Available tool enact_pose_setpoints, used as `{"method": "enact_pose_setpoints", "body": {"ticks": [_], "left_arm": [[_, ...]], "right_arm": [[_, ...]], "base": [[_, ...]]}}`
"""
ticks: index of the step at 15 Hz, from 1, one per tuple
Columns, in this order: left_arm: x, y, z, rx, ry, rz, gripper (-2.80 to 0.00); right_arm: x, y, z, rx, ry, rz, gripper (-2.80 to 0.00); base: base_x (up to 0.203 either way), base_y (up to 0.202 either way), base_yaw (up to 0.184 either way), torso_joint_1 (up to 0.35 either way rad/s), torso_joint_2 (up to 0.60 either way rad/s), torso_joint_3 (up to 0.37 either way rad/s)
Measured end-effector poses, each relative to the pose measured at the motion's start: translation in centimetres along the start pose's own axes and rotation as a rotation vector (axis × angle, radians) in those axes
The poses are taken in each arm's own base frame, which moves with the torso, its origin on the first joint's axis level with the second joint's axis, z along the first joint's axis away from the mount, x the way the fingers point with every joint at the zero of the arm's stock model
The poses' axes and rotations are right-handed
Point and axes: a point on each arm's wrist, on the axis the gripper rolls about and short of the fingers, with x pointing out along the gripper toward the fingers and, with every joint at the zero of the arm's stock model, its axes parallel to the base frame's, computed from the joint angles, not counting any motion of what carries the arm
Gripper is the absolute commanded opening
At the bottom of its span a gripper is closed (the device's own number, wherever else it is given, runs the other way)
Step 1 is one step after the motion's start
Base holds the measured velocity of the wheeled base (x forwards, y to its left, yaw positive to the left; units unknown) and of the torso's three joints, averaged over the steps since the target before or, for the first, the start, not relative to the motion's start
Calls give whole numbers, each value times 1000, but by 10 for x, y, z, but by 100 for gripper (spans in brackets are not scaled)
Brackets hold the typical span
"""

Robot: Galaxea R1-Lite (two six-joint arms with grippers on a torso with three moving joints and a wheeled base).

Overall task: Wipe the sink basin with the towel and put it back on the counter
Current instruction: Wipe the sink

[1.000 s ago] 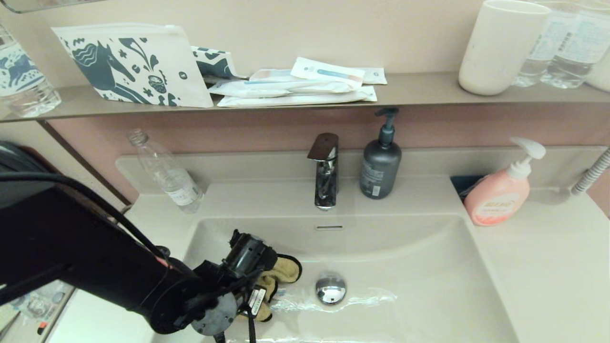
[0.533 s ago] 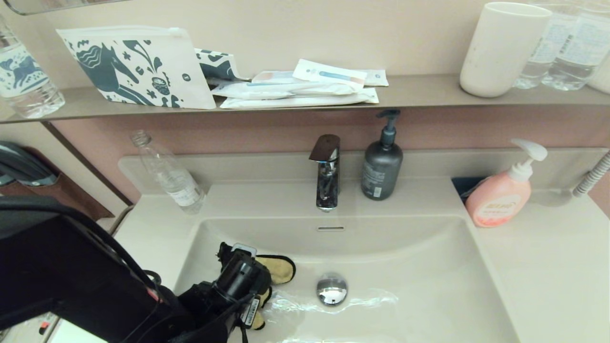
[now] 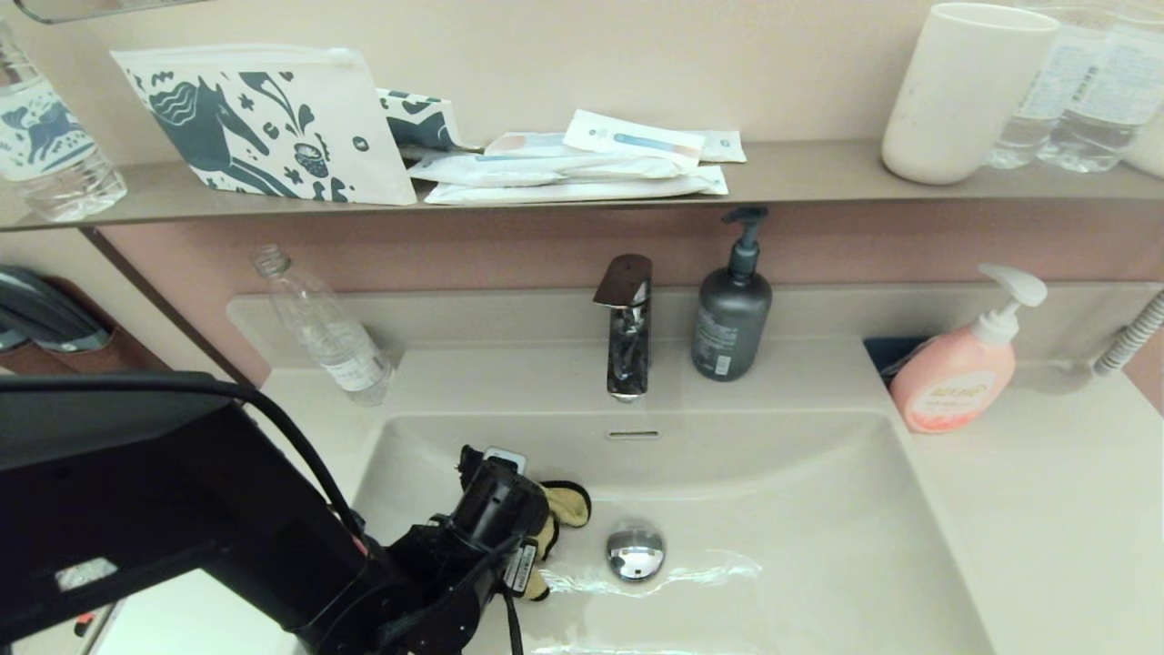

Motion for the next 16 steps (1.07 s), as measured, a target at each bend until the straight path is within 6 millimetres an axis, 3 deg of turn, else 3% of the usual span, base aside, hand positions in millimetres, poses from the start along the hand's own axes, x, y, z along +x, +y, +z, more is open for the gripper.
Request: {"method": "enact_pose_setpoints", "body": {"ticks": [11,16], "left_arm": [[-9,-27,34,-72,-113,-123,-280],[-28,-11,6,15,-6,-100,-280]], "right_arm": [[0,0,0,0,0,0,-280],[0,0,0,0,0,0,-280]], "base": [[0,0,0,0,0,0],[0,0,0,0,0,0]]}}
